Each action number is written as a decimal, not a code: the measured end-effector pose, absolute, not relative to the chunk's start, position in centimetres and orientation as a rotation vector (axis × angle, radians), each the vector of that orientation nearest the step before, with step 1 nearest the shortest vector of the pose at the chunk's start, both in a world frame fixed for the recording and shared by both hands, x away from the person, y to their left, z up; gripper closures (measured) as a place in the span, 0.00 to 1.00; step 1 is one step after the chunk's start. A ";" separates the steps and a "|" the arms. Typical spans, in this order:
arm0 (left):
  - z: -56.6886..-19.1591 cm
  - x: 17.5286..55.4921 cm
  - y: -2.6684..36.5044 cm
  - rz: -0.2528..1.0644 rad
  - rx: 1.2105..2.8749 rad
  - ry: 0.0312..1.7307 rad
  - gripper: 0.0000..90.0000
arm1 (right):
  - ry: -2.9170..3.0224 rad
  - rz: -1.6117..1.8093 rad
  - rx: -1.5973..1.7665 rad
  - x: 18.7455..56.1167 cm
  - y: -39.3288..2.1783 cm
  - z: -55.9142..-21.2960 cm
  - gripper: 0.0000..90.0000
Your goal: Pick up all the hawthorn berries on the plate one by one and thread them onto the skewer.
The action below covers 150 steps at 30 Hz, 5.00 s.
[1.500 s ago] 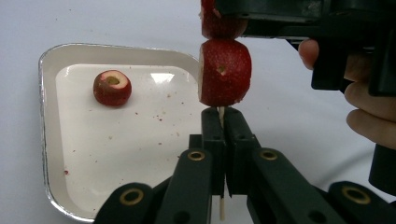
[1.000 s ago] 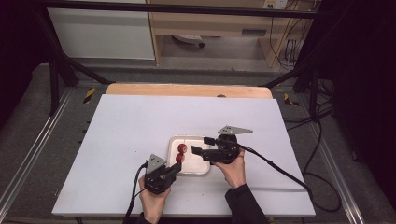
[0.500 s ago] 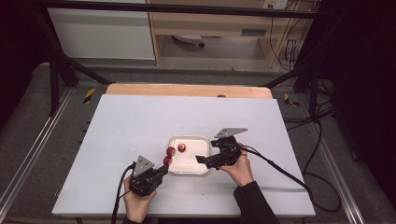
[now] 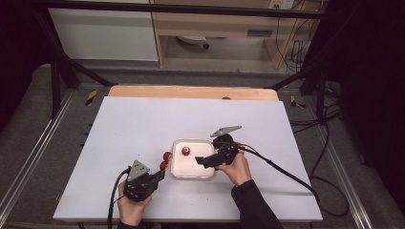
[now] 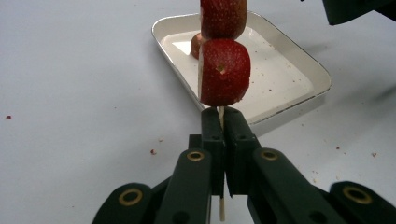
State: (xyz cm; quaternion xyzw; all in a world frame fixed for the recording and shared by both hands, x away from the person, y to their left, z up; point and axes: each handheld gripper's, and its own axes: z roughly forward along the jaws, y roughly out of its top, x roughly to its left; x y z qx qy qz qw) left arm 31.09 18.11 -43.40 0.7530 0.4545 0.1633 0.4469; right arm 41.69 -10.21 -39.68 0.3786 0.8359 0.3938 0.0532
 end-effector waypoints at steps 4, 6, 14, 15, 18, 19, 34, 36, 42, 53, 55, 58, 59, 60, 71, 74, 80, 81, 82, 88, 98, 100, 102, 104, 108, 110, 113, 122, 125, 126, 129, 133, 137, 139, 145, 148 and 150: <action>-43.5 31.1 18.7 0.399 1.849 1.137 0.98 | 2.543 1.174 1.169 42.2 -9.2 -39.6 0.07; -43.5 31.1 18.9 0.399 1.847 1.142 0.98 | 2.541 1.163 1.178 42.5 -8.8 -39.7 0.07; -43.6 31.2 19.4 0.393 1.841 1.152 0.98 | 2.533 1.133 1.199 43.3 -7.3 -39.5 0.07; -43.6 31.2 19.5 0.396 1.842 1.152 0.98 | 2.533 1.141 1.207 43.4 -7.2 -39.5 0.08; -43.7 31.2 19.5 0.396 1.843 1.153 0.98 | 2.529 1.125 1.223 43.7 -6.7 -39.3 0.08; -43.7 31.2 19.5 0.398 1.845 1.153 0.98 | 2.531 1.114 1.226 43.8 -6.6 -39.3 0.09; -43.6 31.3 19.8 0.392 1.835 1.161 0.98 | 2.542 1.010 1.353 45.8 -3.4 -39.6 0.27; -43.7 31.3 19.8 0.388 1.827 1.164 0.98 | 2.540 0.977 1.369 45.9 -3.0 -39.8 0.31; -43.7 31.3 19.9 0.386 1.833 1.161 0.98 | 2.561 0.917 1.451 46.4 -2.3 -40.2 0.42; -43.7 31.2 19.9 0.378 1.831 1.158 0.98 | 2.591 0.770 1.514 47.1 -1.3 -41.0 0.50; -43.7 31.2 19.9 0.378 1.831 1.157 0.98 | 2.587 0.765 1.526 47.2 -1.1 -41.1 0.52; -43.7 31.2 20.0 0.376 1.827 1.158 0.98 | 2.582 0.733 1.543 47.3 -1.1 -41.4 0.55; -43.7 31.2 20.0 0.375 1.826 1.161 0.98 | 2.577 0.727 1.548 47.3 -1.0 -41.4 0.56; -43.7 31.2 20.0 0.375 1.826 1.159 0.98 | 2.573 0.721 1.546 47.3 -1.0 -41.5 0.57; -43.8 31.2 20.1 0.371 1.823 1.160 0.98 | 2.573 0.726 1.594 47.5 -0.8 -41.9 0.67; -43.8 31.2 20.1 0.371 1.821 1.161 0.98 | 2.575 0.731 1.601 47.5 -0.8 -41.9 0.67; -43.8 31.3 20.0 0.368 1.823 1.159 0.98 | 2.577 0.730 1.605 47.5 -0.8 -41.9 0.68; -43.8 31.2 20.0 0.369 1.823 1.158 0.98 | 2.578 0.729 1.609 47.6 -0.8 -41.9 0.68; -43.8 31.2 20.0 0.368 1.823 1.159 0.98 | 2.580 0.730 1.605 47.6 -0.9 -41.9 0.68; -43.8 31.2 20.0 0.371 1.825 1.157 0.98 | 2.577 0.728 1.603 47.5 -0.8 -42.1 0.68; -43.7 31.1 19.8 0.363 1.820 1.157 0.98 | 2.572 0.788 1.580 47.0 -1.3 -40.7 0.68; -43.7 31.1 19.5 0.366 1.821 1.155 0.98 | 2.561 0.828 1.559 46.6 -1.6 -40.0 0.68; -43.7 31.1 19.2 0.361 1.816 1.154 0.98 | 2.547 0.900 1.554 46.2 -2.0 -39.3 0.68; -43.7 31.0 18.9 0.361 1.817 1.151 0.98 | 2.534 0.981 1.533 45.9 -2.7 -38.8 0.68; -43.6 31.0 17.8 0.358 1.810 1.152 0.98 | 2.489 1.117 1.517 45.1 -4.3 -38.0 0.68; -43.6 30.9 17.2 0.358 1.814 1.143 0.98 | 2.476 1.175 1.494 44.6 -5.2 -37.9 0.68; -43.6 30.8 16.3 0.363 1.815 1.132 0.98 | 2.450 1.285 1.483 43.9 -6.5 -37.8 0.68; -43.3 30.2 13.7 0.370 1.796 1.118 0.98 | 2.291 1.607 1.449 42.0 -10.2 -38.5 0.68; -43.2 30.0 12.6 0.374 1.791 1.115 0.98 | 2.220 1.703 1.452 41.6 -11.1 -38.8 0.68; -43.2 30.0 12.2 0.365 1.788 1.117 0.98 | 2.204 1.727 1.452 41.6 -11.2 -38.9 0.68; -43.3 29.8 11.4 0.355 1.794 1.122 0.98 | 2.143 1.790 1.456 41.4 -11.7 -39.1 0.68; -43.3 29.8 10.6 0.335 1.789 1.126 0.98 | 2.088 1.855 1.461 41.3 -11.9 -38.9 0.68; -43.4 29.7 10.0 0.324 1.778 1.138 0.98 | 2.039 1.905 1.453 41.2 -12.0 -38.6 0.68; -43.4 29.7 9.9 0.318 1.765 1.144 0.98 | 2.014 1.930 1.445 41.2 -12.0 -38.6 0.68; -43.3 29.8 9.4 0.304 1.743 1.159 0.98 | 1.969 1.969 1.419 41.0 -11.9 -38.4 0.68; -43.2 29.9 9.2 0.305 1.744 1.155 0.98 | 1.964 1.974 1.412 41.0 -11.9 -38.5 0.68; -43.1 29.9 9.2 0.304 1.742 1.155 0.98 | 1.965 1.972 1.411 41.0 -11.8 -38.6 0.68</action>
